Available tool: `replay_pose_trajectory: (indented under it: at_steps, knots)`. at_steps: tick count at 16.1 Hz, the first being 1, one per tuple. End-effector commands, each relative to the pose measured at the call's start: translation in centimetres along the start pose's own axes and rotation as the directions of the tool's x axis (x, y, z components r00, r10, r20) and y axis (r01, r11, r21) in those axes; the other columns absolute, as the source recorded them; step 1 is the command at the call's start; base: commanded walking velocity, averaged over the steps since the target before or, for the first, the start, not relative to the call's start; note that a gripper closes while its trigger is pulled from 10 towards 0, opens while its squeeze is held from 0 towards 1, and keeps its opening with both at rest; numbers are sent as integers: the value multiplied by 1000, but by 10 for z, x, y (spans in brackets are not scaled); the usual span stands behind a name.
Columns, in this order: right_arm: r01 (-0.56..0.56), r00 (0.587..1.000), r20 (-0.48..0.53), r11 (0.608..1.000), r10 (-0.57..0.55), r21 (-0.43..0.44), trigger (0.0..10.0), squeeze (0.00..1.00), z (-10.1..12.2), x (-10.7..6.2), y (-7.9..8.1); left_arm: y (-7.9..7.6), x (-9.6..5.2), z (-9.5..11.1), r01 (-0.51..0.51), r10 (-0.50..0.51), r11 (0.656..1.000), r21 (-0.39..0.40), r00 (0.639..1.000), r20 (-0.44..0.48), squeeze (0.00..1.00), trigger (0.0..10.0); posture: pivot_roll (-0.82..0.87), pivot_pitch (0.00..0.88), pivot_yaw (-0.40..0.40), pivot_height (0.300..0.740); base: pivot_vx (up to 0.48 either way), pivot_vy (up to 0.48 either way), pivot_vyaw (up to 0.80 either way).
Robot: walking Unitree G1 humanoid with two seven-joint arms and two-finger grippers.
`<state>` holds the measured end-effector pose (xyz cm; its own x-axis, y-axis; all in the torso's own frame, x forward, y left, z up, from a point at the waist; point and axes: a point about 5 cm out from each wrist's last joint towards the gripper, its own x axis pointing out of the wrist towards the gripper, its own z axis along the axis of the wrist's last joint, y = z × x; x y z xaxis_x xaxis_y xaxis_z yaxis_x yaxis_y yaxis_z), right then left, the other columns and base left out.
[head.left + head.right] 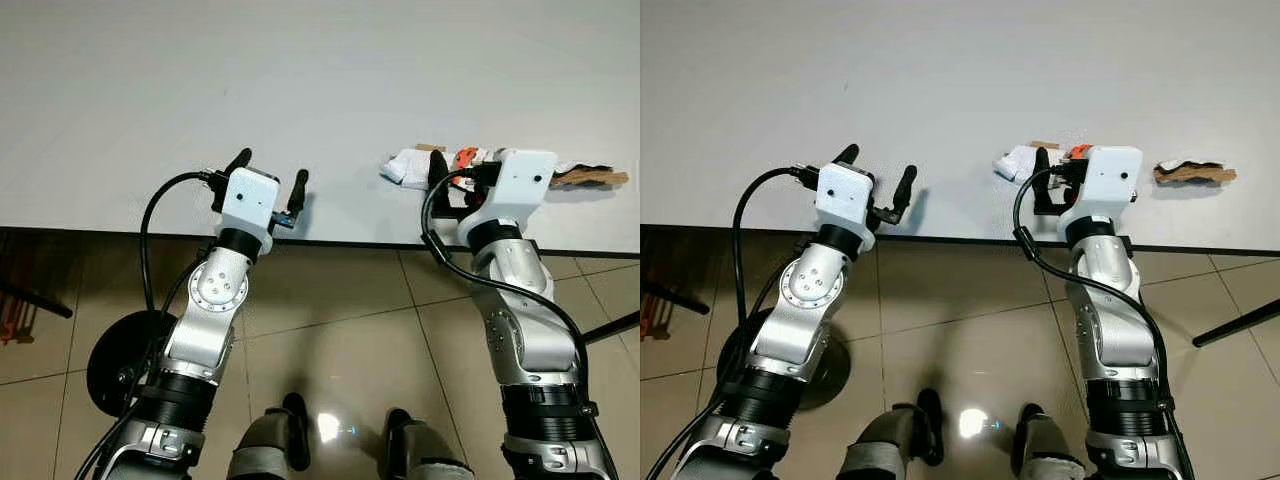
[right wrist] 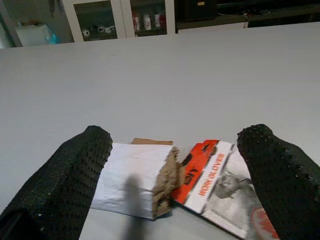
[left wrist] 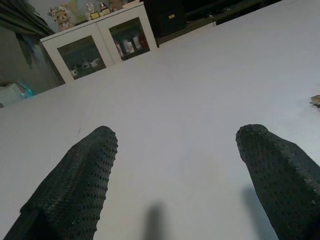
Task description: Picking trash to rubbish bin
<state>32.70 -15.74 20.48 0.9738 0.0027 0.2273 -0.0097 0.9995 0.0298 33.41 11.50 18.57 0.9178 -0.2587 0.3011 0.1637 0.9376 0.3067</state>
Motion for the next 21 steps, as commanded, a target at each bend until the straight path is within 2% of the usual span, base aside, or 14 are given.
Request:
replay_pose_trajectory:
  at_steps: [1, 13, 21]
  knots:
    - [-5, 1000, -9, 1000, 5, -4, 10000, 0, -1, -2, 0, 2, -2, -3, -9, 9, 1000, 6, 1000, -6, 0, 10000, 28, 289, 84, 740, 0, -390, 0]
    - [-18, 1000, -13, 1000, 18, -1, 10000, 0, 0, -2, 2, 3, -3, -4, -19, 19, 1000, 9, 1000, -9, 0, 10000, 31, 294, 80, 740, 0, -380, 0]
    - [-20, 1000, -16, 1000, 20, 1, 10000, 0, -1, -2, 2, 5, -1, -3, -10, 10, 1000, 2, 1000, -1, 0, 10000, 34, 290, 83, 740, 0, 0, 0]
